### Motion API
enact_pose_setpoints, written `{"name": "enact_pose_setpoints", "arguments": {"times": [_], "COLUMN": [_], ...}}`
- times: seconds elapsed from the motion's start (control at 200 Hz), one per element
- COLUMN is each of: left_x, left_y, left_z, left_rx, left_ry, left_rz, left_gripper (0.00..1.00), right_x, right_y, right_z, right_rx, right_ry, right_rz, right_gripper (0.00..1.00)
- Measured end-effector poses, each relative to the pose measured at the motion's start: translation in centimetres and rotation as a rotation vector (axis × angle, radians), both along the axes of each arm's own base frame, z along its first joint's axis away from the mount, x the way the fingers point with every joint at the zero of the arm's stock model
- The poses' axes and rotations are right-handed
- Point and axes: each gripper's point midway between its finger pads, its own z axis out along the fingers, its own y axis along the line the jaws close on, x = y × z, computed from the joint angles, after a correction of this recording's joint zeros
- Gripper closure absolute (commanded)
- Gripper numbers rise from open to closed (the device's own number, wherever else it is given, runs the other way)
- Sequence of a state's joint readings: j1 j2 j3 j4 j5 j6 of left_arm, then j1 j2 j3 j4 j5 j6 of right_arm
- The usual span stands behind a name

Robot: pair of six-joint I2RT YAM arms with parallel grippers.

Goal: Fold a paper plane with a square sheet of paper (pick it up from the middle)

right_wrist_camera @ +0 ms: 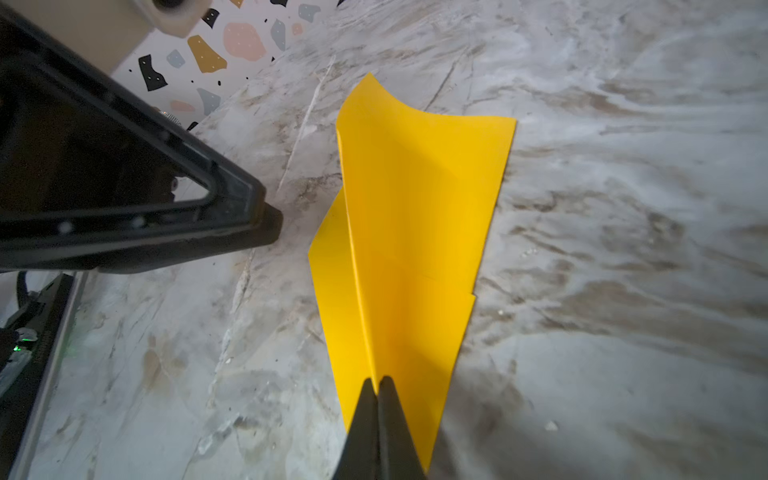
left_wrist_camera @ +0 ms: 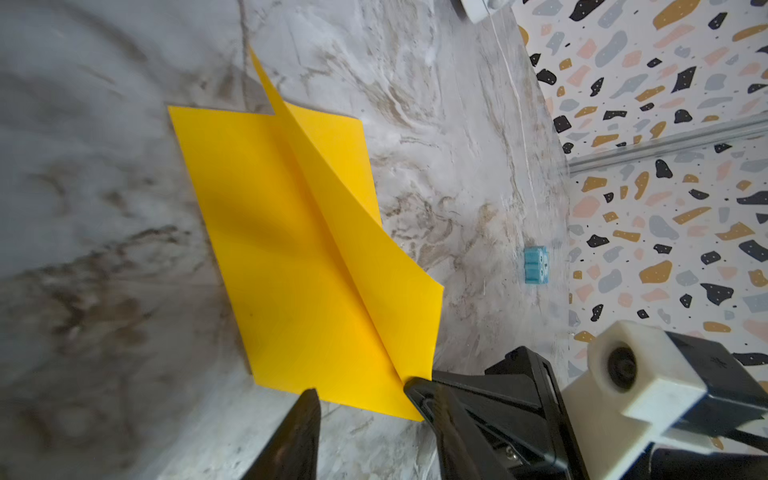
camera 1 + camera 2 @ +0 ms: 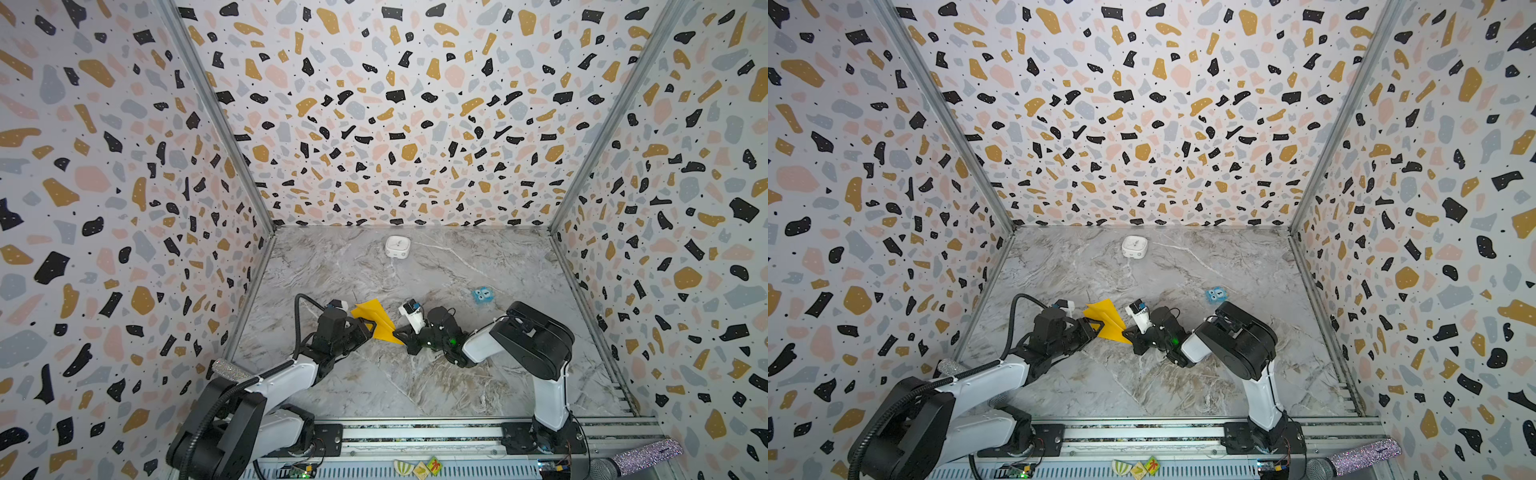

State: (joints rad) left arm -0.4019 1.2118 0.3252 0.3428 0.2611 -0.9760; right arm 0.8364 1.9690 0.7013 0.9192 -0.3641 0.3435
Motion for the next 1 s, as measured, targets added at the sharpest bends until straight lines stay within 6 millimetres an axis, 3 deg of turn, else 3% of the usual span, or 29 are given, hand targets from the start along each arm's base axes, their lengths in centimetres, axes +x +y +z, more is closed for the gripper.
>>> {"name": "enact_pose_setpoints", "arguments": {"times": [0.511,0.781,0.996], "left_x": [-1.5,-1.0,-1.2], "left_y": [-7.2,-10.1,-10.6], "left_z": [-0.1,-0.4,-1.7], "left_rx": [-0.043,-0.049,-0.036], "left_ry": [-0.025,-0.027,-0.001], "left_rz": [-0.192,-0.247,-0.265], "left_gripper": [0.65,0.69,0.69], "right_x": [-1.7,-1.8,-2.1], "right_y": [-7.3,-7.9,-7.8], "right_z": [1.6,1.9,1.8], "right_rx": [0.024,0.085,0.12], "right_ry": [0.09,0.2,0.276], "right_rz": [-0.108,-0.112,-0.105], "right_gripper": [0.98,0.97,0.96]}}
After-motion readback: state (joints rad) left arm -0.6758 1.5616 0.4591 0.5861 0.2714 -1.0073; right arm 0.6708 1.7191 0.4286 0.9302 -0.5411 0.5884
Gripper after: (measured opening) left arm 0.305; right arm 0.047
